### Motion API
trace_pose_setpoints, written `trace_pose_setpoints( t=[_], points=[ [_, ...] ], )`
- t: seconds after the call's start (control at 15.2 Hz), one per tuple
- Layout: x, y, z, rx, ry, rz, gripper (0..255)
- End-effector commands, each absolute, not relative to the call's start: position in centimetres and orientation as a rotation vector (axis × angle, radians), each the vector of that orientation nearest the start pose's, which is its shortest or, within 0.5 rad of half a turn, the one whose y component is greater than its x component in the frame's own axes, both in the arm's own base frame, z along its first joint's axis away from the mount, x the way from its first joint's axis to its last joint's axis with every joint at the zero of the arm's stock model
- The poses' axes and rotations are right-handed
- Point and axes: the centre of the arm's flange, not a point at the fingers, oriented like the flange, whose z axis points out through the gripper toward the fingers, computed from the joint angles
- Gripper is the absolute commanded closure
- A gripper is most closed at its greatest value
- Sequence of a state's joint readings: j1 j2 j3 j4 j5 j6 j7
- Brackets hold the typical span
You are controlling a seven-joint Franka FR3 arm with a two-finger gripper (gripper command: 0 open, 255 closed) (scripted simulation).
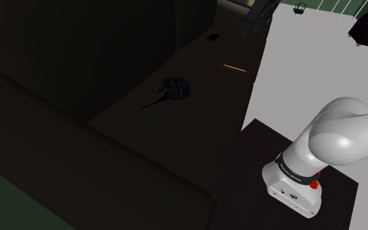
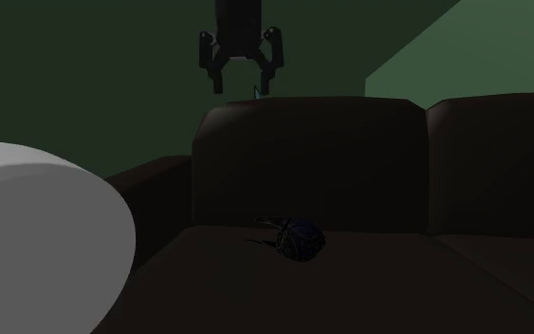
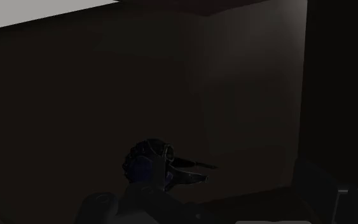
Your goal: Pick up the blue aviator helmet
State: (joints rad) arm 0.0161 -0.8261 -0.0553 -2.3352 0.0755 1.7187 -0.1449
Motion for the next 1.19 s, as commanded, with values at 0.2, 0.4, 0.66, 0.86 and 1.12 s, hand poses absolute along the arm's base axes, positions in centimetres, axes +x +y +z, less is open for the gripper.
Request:
trace_pose_setpoints(
  t=[0.2,0.4,0.66,0.86,1.12],
  points=[
    [33.5,-1.0,59.8,-3.039,-0.34,-0.353,0],
    [36.0,-0.8,56.8,-3.049,-0.506,-0.374,0],
    [39.3,-0.2,53.0,-3.048,-0.732,-0.401,0],
    [41.8,0.3,50.1,-3.036,-0.903,-0.421,0],
    [45.2,1.3,46.3,-3.005,-1.133,-0.446,0]
  ],
)
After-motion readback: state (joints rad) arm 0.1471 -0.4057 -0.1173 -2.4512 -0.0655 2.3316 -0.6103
